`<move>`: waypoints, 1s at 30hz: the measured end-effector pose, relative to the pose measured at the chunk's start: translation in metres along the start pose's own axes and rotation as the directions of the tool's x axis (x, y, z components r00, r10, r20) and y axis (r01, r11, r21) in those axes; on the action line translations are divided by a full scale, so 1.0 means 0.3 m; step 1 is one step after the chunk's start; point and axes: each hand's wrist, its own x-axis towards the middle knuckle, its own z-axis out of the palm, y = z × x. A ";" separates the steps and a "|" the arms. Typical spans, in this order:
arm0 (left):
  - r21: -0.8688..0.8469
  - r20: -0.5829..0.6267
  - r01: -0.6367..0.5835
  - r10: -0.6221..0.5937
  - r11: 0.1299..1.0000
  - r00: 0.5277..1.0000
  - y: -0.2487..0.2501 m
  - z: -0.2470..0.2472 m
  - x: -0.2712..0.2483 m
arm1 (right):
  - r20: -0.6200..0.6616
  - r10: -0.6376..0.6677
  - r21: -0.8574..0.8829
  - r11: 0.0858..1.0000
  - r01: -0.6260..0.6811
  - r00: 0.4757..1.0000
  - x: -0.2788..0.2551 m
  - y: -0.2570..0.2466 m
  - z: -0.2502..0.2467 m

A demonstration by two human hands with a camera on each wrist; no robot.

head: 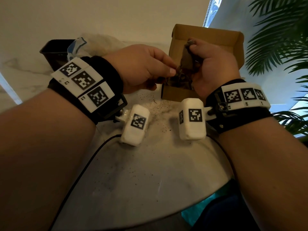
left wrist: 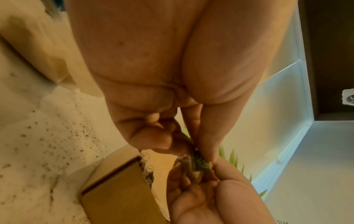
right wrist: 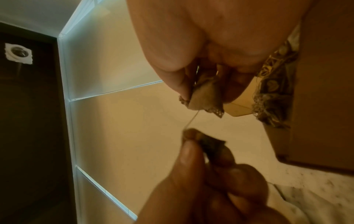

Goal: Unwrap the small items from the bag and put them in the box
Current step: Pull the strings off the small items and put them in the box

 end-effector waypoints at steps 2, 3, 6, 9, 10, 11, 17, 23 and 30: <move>-0.057 -0.002 -0.053 0.053 0.997 0.999 0.007 0.009 -0.003 | 0.049 -0.003 -0.056 0.998 0.006 0.999 0.003 0.009 -0.005; -0.101 -0.022 -0.075 0.073 0.992 0.997 0.009 0.012 -0.003 | 0.076 -0.014 -0.071 0.997 0.020 0.997 -0.001 0.013 -0.006; -0.192 -0.135 -0.129 0.104 0.973 0.985 0.010 0.018 0.003 | 0.144 -0.033 -0.093 0.995 0.047 0.989 -0.011 0.024 -0.007; -0.243 -0.208 -0.147 0.097 0.959 0.973 0.003 0.023 0.012 | 0.198 -0.050 -0.056 0.996 0.062 0.979 -0.013 0.030 -0.006; -0.251 -0.227 -0.150 0.092 0.956 0.970 -0.002 0.023 0.017 | 0.207 -0.054 -0.053 0.996 0.066 0.977 -0.015 0.031 -0.005; -0.258 -0.245 -0.153 0.088 0.954 0.965 -0.004 0.021 0.021 | 0.211 -0.060 -0.055 0.996 0.073 0.976 -0.016 0.032 -0.004; -0.282 -0.264 -0.145 0.068 0.948 0.962 -0.007 0.011 0.022 | 0.301 -0.118 -0.116 0.980 0.159 0.946 -0.022 0.026 -0.003; -0.257 -0.285 -0.121 0.044 0.959 0.957 -0.005 -0.002 0.027 | 0.296 -0.104 -0.067 0.989 0.130 0.949 -0.019 0.023 -0.007; -0.218 -0.208 -0.104 0.058 0.970 0.977 -0.017 -0.010 0.027 | 0.339 -0.074 -0.012 0.996 0.083 0.938 -0.032 0.021 -0.004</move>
